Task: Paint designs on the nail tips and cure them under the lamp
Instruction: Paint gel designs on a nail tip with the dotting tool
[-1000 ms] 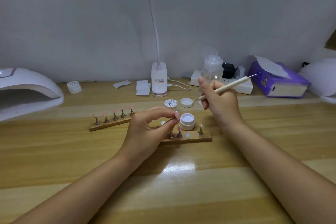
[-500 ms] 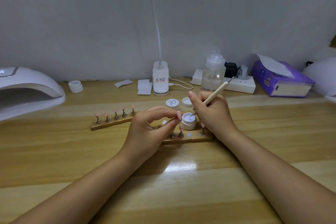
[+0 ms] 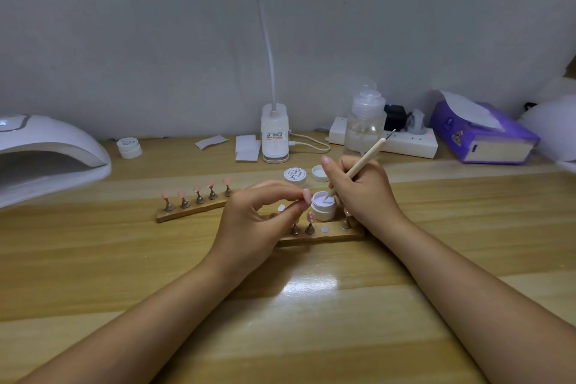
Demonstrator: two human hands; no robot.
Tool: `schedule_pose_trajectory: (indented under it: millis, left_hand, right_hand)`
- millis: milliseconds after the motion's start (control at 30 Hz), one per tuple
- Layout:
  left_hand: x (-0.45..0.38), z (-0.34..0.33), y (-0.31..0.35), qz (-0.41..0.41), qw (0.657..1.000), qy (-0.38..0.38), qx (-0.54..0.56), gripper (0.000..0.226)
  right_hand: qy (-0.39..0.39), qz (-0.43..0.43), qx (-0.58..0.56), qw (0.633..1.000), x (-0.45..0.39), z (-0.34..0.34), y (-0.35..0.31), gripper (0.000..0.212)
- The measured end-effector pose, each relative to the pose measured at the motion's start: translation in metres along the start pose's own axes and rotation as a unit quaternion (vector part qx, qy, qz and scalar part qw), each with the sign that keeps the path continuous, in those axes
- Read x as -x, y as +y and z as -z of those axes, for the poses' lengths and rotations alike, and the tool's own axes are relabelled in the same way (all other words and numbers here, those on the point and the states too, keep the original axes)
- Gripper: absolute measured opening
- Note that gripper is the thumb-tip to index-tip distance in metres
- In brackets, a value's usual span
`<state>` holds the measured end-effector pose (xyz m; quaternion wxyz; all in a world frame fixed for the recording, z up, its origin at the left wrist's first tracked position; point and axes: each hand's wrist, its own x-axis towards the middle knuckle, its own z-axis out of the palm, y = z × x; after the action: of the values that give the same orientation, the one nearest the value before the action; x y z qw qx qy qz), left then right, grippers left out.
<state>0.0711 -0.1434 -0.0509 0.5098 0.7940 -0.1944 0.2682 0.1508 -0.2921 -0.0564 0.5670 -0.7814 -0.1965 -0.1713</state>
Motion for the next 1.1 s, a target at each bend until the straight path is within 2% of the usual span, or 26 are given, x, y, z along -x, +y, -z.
schedule_pose_trajectory:
  millis: [300,700,867,1100]
  left_hand:
    - [0.0,0.0,0.0,0.002,1.0,-0.003,-0.003,0.015]
    - [0.001,0.0,0.0,0.028,1.0,-0.001,-0.006,0.013]
    - [0.001,0.001,0.001,0.04,0.999,-0.001,0.001,0.02]
    - [0.001,0.001,0.005,0.048,0.999,-0.004,0.003,0.02]
  right_hand:
    - [-0.001,-0.021,-0.021,1.0,-0.001,-0.001,0.002,0.045]
    - [0.069,-0.088,-0.134,0.985,-0.004,0.005,-0.004,0.042]
    - [0.092,-0.129,-0.172,0.972,-0.001,0.008,-0.011,0.045]
    - [0.067,-0.075,-0.202,0.974,-0.002,0.014,-0.03,0.034]
